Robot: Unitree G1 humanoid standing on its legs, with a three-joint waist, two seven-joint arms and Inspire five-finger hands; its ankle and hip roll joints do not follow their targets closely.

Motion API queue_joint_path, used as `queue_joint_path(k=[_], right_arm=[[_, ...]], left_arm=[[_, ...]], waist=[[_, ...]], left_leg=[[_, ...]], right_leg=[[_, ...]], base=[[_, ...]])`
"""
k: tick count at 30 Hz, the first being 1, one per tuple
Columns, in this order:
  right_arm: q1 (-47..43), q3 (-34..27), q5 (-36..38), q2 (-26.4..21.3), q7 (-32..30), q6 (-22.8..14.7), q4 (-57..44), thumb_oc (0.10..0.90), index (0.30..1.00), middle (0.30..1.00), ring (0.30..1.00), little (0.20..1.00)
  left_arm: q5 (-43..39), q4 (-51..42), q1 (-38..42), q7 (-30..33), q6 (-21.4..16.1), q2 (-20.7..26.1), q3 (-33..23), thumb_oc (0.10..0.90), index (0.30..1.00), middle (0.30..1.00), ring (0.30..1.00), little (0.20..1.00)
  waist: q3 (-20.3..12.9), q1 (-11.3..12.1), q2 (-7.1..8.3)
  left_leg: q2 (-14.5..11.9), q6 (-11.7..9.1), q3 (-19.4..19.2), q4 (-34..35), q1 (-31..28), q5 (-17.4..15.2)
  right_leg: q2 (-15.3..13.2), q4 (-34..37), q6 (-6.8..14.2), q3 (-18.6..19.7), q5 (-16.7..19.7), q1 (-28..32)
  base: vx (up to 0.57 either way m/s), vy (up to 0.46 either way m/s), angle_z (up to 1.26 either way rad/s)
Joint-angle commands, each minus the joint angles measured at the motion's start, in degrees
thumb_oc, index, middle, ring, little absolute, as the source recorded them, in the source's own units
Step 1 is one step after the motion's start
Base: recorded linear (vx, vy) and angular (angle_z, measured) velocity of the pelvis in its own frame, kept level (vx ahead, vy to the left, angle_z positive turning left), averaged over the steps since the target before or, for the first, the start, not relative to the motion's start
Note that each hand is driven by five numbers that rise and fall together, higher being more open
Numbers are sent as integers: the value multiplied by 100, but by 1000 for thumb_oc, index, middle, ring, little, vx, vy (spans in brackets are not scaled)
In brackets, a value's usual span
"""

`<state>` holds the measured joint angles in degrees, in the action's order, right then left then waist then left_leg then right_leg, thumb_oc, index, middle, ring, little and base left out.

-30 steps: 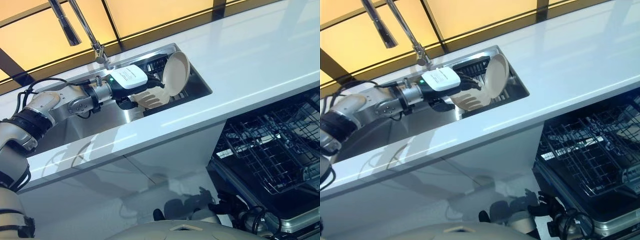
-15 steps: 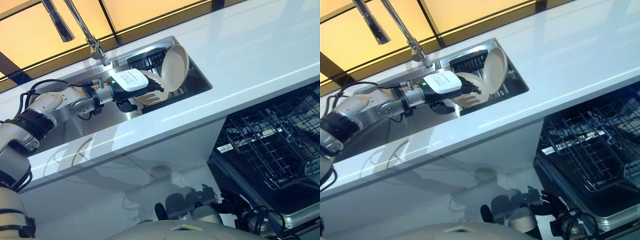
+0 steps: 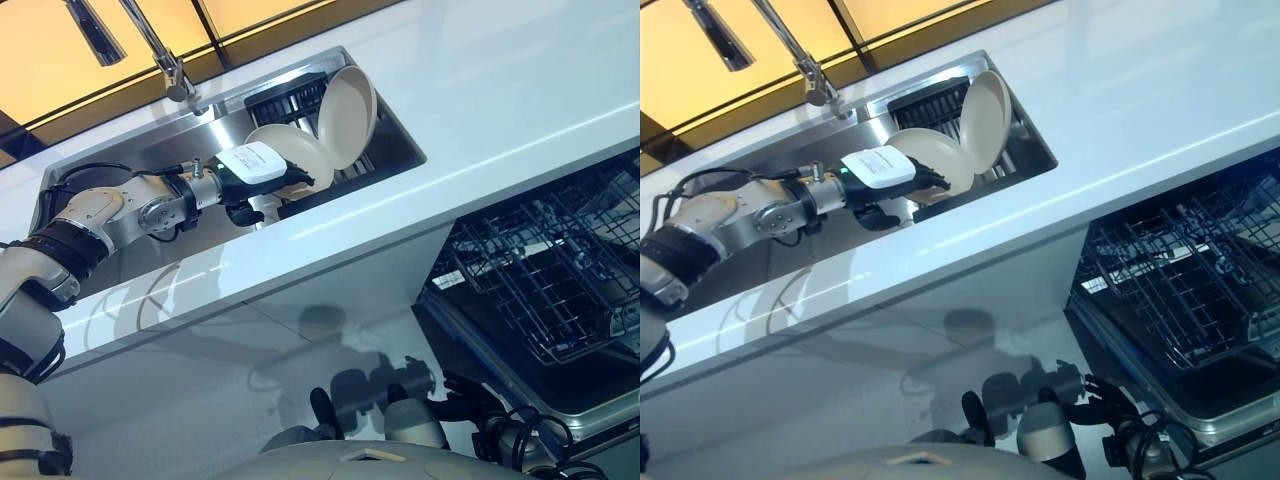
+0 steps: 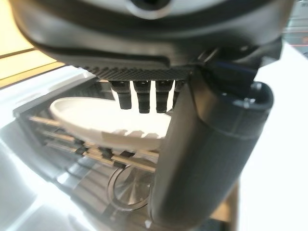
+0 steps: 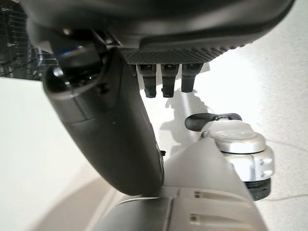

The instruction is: Pick up plates and place into dishwasher.

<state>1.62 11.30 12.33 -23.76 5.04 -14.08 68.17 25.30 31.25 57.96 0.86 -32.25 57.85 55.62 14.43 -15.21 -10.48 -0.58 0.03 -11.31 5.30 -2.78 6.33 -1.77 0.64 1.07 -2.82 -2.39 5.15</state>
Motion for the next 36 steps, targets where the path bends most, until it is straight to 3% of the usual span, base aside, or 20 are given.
queue_joint_path(k=[1, 13, 26, 28, 29, 30, 36], right_arm=[[56, -31, 89, -159, 12, -264, -267, 800, 900, 900, 900, 900], [-362, 184, 522, -346, 72, -315, -578, 800, 900, 900, 900, 900], [-591, 340, 785, -378, 124, -345, -709, 800, 900, 900, 900, 900], [-594, 342, 787, -374, 122, -358, -698, 800, 900, 900, 900, 900], [-597, 346, 797, -361, 118, -395, -672, 800, 900, 900, 900, 900], [-598, 343, 797, -360, 111, -389, -688, 800, 900, 900, 900, 900], [-624, 344, 758, -353, 97, -344, -681, 800, 900, 900, 900, 900]], left_arm=[[-46, 508, 516, 634, 277, 19, -590, 800, 900, 900, 900, 900], [302, 1117, 1550, 1135, 687, 29, -102, 800, 900, 900, 900, 900], [481, 1555, 2332, 1392, 1030, 33, 294, 800, 900, 900, 900, 900], [487, 1590, 2342, 1424, 998, 41, 293, 569, 702, 702, 702, 669], [487, 1597, 2368, 1461, 990, 50, 297, 284, 458, 458, 458, 384], [459, 1578, 2377, 1448, 1000, 63, 304, 100, 300, 300, 300, 200], [412, 1562, 2377, 1347, 1001, 58, 288, 100, 300, 300, 300, 200]], waist=[[45, -69, 111], [742, -173, 295], [1058, -193, 380], [1063, -191, 380], [1074, -187, 375], [1076, -180, 370], [1044, -165, 363]], left_leg=[[497, 233, -331, -323, -152, -869], [446, 208, -426, -508, 435, -765], [425, 167, -423, -570, 751, -665], [425, 164, -421, -571, 752, -661], [430, 162, -408, -574, 758, -660], [438, 164, -398, -559, 742, -665], [457, 160, -357, -517, 670, -672]], right_leg=[[31, -198, 512, 123, 311, -713], [0, -367, 501, 230, 421, -1319], [27, -407, 460, 285, 507, -1584], [26, -406, 457, 282, 508, -1582], [29, -413, 452, 279, 505, -1586], [27, -398, 450, 270, 501, -1565], [40, -371, 442, 259, 484, -1480]], base=[[0, 0, 0], [-70, 6, -6], [-30, -7, -2], [0, 0, 0], [0, 0, 0], [0, 0, 0], [0, 0, 0]])
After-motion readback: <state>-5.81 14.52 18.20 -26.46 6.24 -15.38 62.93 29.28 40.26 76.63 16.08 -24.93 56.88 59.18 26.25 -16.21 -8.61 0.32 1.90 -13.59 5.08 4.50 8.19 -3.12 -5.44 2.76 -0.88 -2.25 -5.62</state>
